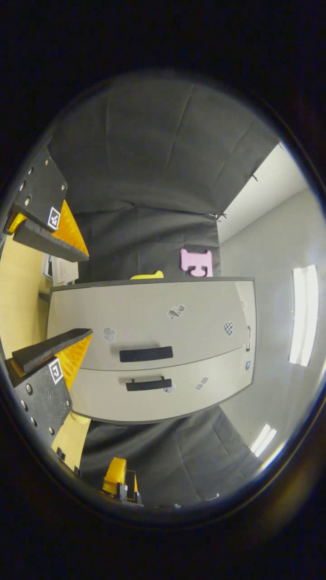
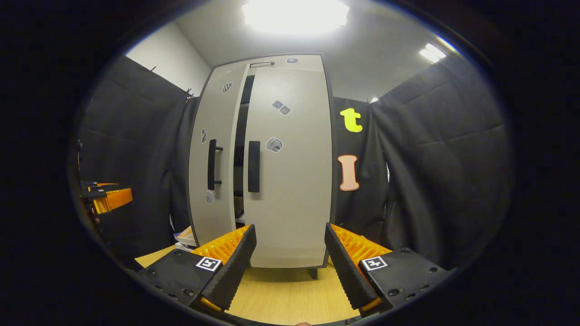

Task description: Grab one shoe with the right hand and put it into the shoe cabinet, grab the other shoe with the left hand and put it into the shoe cabinet; then close the right door with the right hand and the left door with the left hand.

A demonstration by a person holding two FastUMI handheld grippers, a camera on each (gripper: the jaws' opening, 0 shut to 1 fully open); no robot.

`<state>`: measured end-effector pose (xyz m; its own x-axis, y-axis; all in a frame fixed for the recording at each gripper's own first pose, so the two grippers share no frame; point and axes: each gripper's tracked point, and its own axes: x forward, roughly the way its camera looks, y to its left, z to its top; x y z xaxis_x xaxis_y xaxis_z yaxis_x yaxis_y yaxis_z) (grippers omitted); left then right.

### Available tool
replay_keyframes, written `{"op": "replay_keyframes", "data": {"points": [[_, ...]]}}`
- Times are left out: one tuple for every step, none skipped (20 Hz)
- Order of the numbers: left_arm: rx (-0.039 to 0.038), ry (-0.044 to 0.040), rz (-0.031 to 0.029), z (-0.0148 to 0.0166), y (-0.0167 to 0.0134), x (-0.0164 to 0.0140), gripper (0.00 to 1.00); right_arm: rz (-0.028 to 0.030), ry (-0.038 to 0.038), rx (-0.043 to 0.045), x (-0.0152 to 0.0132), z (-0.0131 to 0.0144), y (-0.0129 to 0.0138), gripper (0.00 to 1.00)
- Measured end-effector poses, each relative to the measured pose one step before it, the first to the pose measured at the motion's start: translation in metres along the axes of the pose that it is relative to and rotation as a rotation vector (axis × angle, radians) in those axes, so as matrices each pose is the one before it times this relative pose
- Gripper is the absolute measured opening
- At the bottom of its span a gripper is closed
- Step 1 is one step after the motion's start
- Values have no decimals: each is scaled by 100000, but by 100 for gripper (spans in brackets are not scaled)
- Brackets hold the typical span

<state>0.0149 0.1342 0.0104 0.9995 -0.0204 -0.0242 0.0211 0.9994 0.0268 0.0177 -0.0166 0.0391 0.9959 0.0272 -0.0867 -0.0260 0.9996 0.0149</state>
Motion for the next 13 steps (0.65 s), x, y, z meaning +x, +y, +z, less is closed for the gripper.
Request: {"op": "replay_keyframes", "data": {"points": [[11, 471, 624, -321, 75, -375, 93, -304, -468, -40, -282, -57, 20, 96], [-362, 595, 312, -400, 0, -700, 93, -476, -802, 227, -226, -109, 118, 96], [-353, 313, 382, -201, 23, -458, 93, 162, -637, 230, -188, -17, 153, 96], [-236, 433, 534, -292, 164, -637, 92, 166, -377, 198, -230, 52, 35, 96], [-182, 446, 571, -178, 168, -359, 92, 120, -304, -42, -116, 56, 18, 96], [-417, 229, 491, -45, 176, -275, 93, 133, 343, -150, -122, -109, 50, 96], [-477, 79, 188, -141, 2, -53, 92, 188, 194, 61, -13, -4, 71, 96], [-340, -110, 438, 27, 112, -38, 92, 32, 112, 139, 89, -99, 54, 96], [-161, -239, 238, 110, 147, 92, 92, -185, 108, 330, 82, 29, 6, 96], [-251, -89, 283, 56, 156, 23, 92, -467, -162, 471, -29, 6, -43, 96], [-426, -208, 260, -41, 19, -120, 92, -476, -477, 560, -16, 122, -67, 96], [-454, 114, 98, 3, -18, 70, 92, -281, -528, 564, 38, 146, 22, 96], [-195, 148, 388, -105, 155, -51, 92, -304, -420, 327, 166, 121, -12, 96]]}}
